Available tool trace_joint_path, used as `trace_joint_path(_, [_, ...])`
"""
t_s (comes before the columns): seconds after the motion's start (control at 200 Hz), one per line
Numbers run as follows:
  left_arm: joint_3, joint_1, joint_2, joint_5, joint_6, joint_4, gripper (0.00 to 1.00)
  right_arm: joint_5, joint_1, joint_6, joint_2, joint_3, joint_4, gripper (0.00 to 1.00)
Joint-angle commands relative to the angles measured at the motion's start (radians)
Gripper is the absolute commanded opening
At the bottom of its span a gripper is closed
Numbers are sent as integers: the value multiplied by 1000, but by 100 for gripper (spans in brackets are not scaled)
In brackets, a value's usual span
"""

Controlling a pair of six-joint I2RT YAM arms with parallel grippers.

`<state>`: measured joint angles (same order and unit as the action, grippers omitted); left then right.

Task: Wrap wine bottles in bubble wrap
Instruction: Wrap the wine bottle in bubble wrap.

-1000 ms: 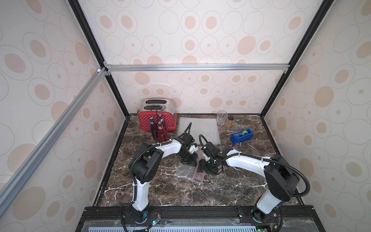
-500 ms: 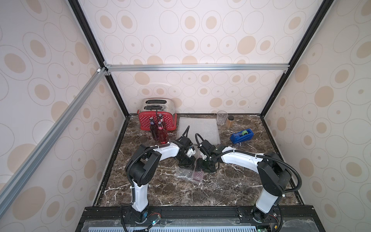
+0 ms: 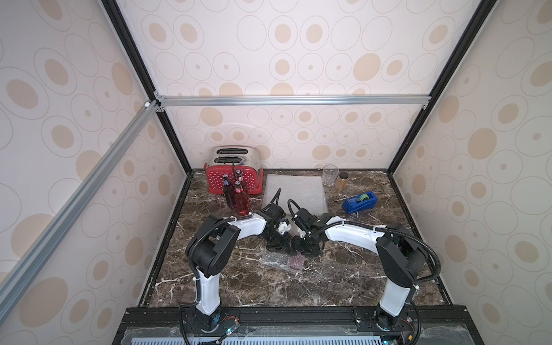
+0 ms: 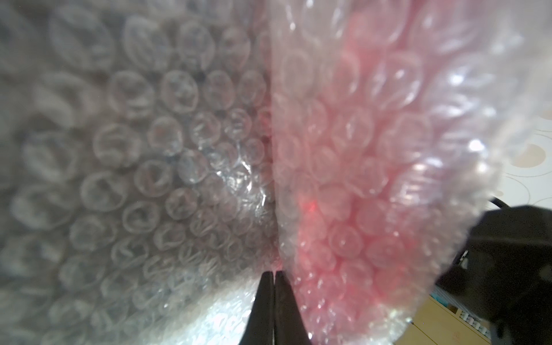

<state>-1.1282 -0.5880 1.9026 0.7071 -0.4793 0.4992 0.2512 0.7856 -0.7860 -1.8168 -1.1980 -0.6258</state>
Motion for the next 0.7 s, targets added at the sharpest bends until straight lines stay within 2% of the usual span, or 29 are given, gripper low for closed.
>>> trace_joint_path(0.0, [-30,26,-42,-71,31,58,10,-71,10,-7,-53,-12,-31,60])
trace_joint_path(0.11, [-5,84,-125,-128,27,68,16,-94,11,-10,-58,-23,-70,57])
trace_joint_path(0.341, [26,207,-233,-153,-18,46,40,-109,15,-4,-60,-40,-102,55])
trace_joint_path(0.491, [27,208,-215,-207,4,49,46,-104,18,6,-74,-59,-117,55])
trace_joint_path(0.596, [32,209,-190,-305,27,72,49,-105,20,2,-73,-60,-118,55])
trace_joint_path(0.696, [75,209,-165,-260,-6,22,48,-103,21,5,-75,-63,-118,55])
